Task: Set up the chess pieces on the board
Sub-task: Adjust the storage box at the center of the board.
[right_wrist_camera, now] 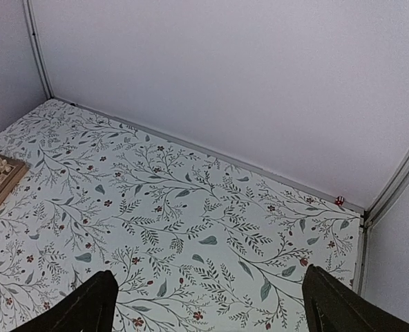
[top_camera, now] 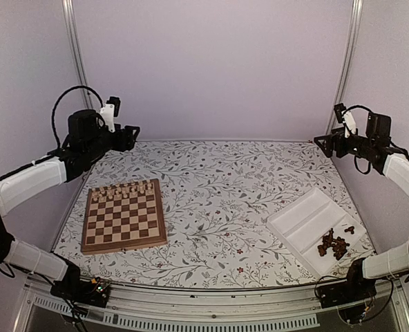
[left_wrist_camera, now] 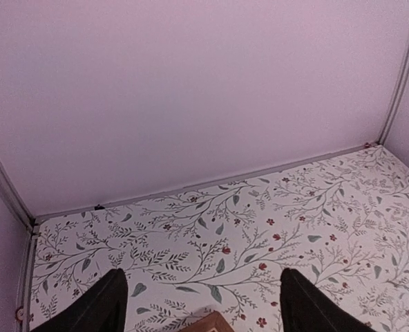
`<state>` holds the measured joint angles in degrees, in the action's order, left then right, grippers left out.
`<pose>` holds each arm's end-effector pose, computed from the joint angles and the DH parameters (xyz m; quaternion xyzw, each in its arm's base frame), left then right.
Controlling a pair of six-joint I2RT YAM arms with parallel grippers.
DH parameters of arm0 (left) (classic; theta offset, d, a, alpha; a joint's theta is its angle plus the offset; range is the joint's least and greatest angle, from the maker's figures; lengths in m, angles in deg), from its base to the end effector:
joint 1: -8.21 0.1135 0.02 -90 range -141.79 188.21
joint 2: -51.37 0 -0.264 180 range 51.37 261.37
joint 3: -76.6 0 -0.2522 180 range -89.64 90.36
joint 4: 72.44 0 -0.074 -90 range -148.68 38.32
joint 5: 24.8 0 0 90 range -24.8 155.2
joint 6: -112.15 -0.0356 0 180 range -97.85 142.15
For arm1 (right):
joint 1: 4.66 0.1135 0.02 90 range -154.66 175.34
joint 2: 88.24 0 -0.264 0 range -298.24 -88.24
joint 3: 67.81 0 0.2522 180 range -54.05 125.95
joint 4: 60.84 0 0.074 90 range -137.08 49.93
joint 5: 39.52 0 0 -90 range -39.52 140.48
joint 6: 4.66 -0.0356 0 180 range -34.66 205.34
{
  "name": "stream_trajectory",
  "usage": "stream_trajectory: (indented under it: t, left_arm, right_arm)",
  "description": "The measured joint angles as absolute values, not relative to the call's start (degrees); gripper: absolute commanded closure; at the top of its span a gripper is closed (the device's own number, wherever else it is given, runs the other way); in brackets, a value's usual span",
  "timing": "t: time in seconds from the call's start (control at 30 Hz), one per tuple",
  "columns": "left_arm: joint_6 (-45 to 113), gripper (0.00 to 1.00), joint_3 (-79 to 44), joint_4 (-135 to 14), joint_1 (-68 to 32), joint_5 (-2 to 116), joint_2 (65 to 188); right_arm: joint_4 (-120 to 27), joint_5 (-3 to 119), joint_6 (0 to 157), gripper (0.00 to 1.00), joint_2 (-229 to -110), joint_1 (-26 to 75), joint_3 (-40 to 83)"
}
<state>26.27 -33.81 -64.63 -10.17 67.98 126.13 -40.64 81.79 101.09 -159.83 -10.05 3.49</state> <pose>0.2933 -0.0956 0.3209 0.0821 0.7781 -0.1028 0.6142 0.2871 -0.0085 0.3262 -0.2246 0.7740 0.1172 0.5803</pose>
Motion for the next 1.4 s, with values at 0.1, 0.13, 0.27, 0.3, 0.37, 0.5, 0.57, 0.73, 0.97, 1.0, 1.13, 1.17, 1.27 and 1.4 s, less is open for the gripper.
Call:
stream_trajectory:
  t: [0.1, 0.13, 0.27, 0.3, 0.37, 0.5, 0.57, 0.73, 0.97, 1.0, 1.13, 1.17, 1.27, 1.4]
  left_arm:
    - [24.6, 0.27, -33.5, -66.3, -13.2, 64.3, 126.1]
    - [24.1, 0.28, -33.3, -66.6, -14.2, 63.1, 126.1]
    - [21.9, 0.32, -33.0, -68.0, -18.7, 57.1, 126.9]
    - [21.5, 0.32, -33.0, -68.3, -19.5, 55.9, 127.3]
    - [21.1, 0.32, -33.2, -68.6, -20.8, 54.3, 128.0]
    - [20.2, 0.3, -33.8, -68.6, -22.4, 52.8, 128.8]
    - [19.8, 0.28, -34.2, -68.5, -23.3, 52.6, 128.8]
    - [20.1, 0.29, -34.3, -68.4, -24.6, 52.6, 129.1]
    - [20.5, 0.3, -32.6, -65.5, -25.0, 52.6, 132.4]
    - [20.5, 0.3, -32.5, -65.0, -25.1, 52.6, 132.7]
    - [20.7, 0.3, -32.2, -63.5, -25.5, 52.6, 133.2]
    - [20.7, 0.3, -32.1, -63.4, -25.5, 52.6, 133.3]
    - [20.7, 0.3, -31.8, -63.3, -25.6, 52.6, 133.3]
    - [20.7, 0.3, -31.4, -62.9, -25.6, 52.6, 133.6]
  right_arm:
    - [-39.3, 81.4, 103.4, 0.02, -160.0, -9.6, 2.4]
    - [-38.5, 81.4, 104.6, 0.03, -160.0, -9.5, 2.1]
    - [-31.9, 81.5, 112.9, 0.13, -159.9, -9.1, 1.4]
    - [-29.5, 81.5, 115.6, 0.18, -159.9, -9.0, 1.3]
    - [-25.2, 81.4, 120.4, 0.3, -159.9, -8.7, 1.0]
    - [-16.3, 80.6, 130.2, 0.51, -159.7, -7.6, -1.2]
    - [-13.2, 80.0, 133.7, 0.61, -159.5, -7.2, -2.5]
    - [-8.9, 75.0, 142.0, 0.9, -157.6, -3.6, -9.2]
    - [-6.1, 68.8, 147.5, 0.92, -157.0, 2.5, -14.5]
    - [-6.0, 68.3, 147.9, 0.92, -157.1, 3.3, -14.6]
    - [-5.8, 67.0, 148.2, 0.92, -158.1, 6.4, -14.7]
    - [-5.8, 66.8, 148.2, 0.92, -158.5, 7.1, -14.8]
    - [-5.8, 65.9, 148.2, 0.92, -159.5, 9.3, -15.4]
    - [-6.3, 65.2, 148.0, 0.94, -161.8, 11.2, -15.6]
